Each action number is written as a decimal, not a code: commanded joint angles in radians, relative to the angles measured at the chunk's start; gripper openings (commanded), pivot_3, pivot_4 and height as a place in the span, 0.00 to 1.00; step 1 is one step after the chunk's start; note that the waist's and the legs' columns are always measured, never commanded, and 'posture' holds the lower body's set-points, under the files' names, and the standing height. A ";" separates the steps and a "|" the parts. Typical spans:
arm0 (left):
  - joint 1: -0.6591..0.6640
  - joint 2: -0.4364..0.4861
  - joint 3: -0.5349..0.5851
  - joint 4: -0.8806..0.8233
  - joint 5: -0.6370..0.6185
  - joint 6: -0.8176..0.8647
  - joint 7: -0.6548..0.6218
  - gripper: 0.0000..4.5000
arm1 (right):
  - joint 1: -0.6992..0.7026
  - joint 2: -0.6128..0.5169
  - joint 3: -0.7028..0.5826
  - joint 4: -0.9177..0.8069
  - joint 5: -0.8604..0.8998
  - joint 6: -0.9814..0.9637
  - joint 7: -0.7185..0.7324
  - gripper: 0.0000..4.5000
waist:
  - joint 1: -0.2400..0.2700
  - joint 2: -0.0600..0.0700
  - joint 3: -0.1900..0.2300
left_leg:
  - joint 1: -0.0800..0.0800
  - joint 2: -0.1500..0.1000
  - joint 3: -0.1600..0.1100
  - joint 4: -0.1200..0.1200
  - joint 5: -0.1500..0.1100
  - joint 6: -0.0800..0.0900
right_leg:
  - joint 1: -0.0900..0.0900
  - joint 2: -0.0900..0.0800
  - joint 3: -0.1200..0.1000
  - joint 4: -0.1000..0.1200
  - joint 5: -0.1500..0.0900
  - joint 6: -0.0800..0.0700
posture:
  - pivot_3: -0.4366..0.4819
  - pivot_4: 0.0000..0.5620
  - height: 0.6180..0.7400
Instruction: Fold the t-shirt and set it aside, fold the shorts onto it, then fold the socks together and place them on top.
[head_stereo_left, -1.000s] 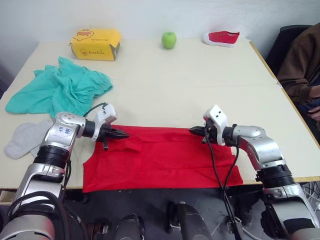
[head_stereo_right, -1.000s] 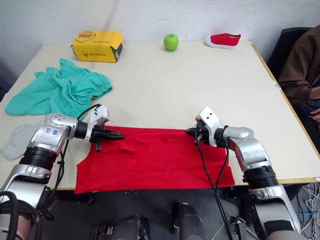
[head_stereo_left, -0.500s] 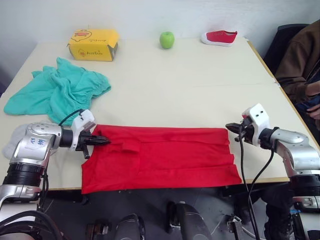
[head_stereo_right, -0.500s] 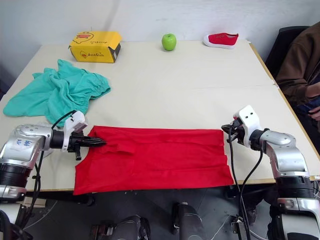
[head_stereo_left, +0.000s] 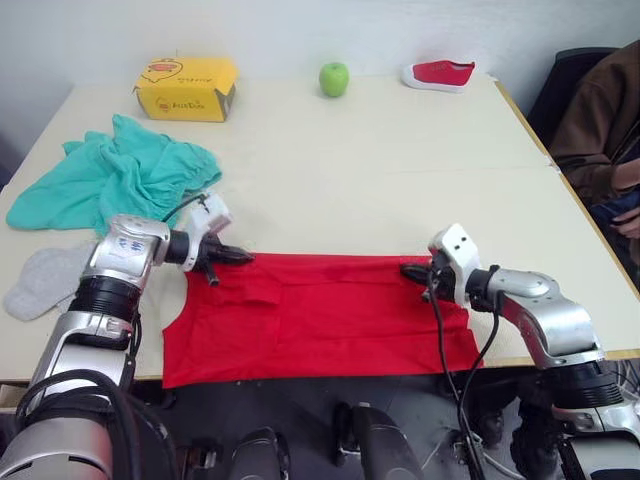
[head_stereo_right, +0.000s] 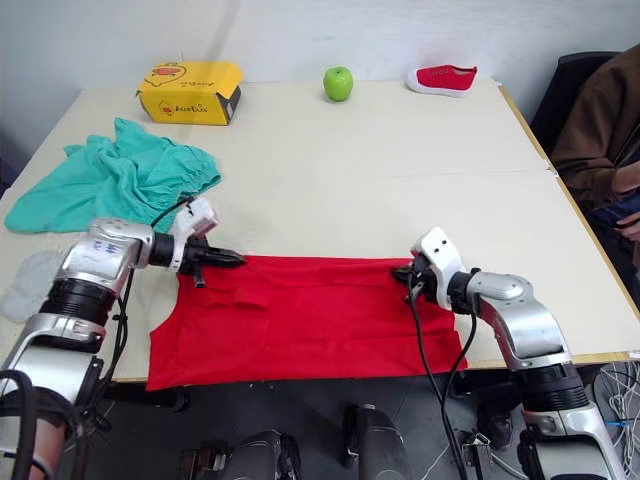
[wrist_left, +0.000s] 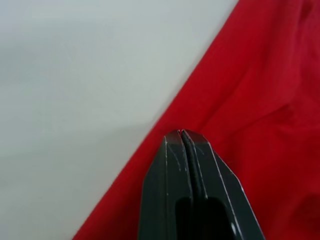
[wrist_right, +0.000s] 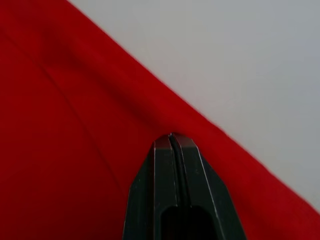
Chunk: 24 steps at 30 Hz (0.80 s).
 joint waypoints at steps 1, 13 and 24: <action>-0.015 0.027 -0.005 0.126 0.066 -0.101 0.016 0.01 | 0.067 -0.078 -0.046 -0.014 -0.017 0.018 0.016 0.00 | 0.001 0.000 0.000 | 0.000 0.000 0.000 0.000 0.000 0.000 | 0.001 0.000 0.000 0.000 0.000 0.000 | 0.48 0.27 1.00; -0.105 0.065 0.189 0.297 -0.037 -0.316 0.003 0.01 | 0.129 -0.257 -0.220 -0.106 0.149 0.059 0.189 0.00 | -0.004 -0.002 0.000 | 0.000 0.000 -0.001 0.000 0.000 0.000 | 0.001 0.000 -0.001 0.000 0.000 0.000 | 0.48 0.27 1.00; 0.130 0.204 0.261 -0.380 -0.275 0.075 -0.279 0.46 | -0.247 -0.253 0.008 0.155 0.077 0.095 0.339 0.27 | 0.000 -0.003 0.002 | 0.000 0.001 0.000 0.000 0.000 -0.001 | 0.000 0.001 0.000 0.000 -0.001 -0.001 | 0.48 0.27 1.00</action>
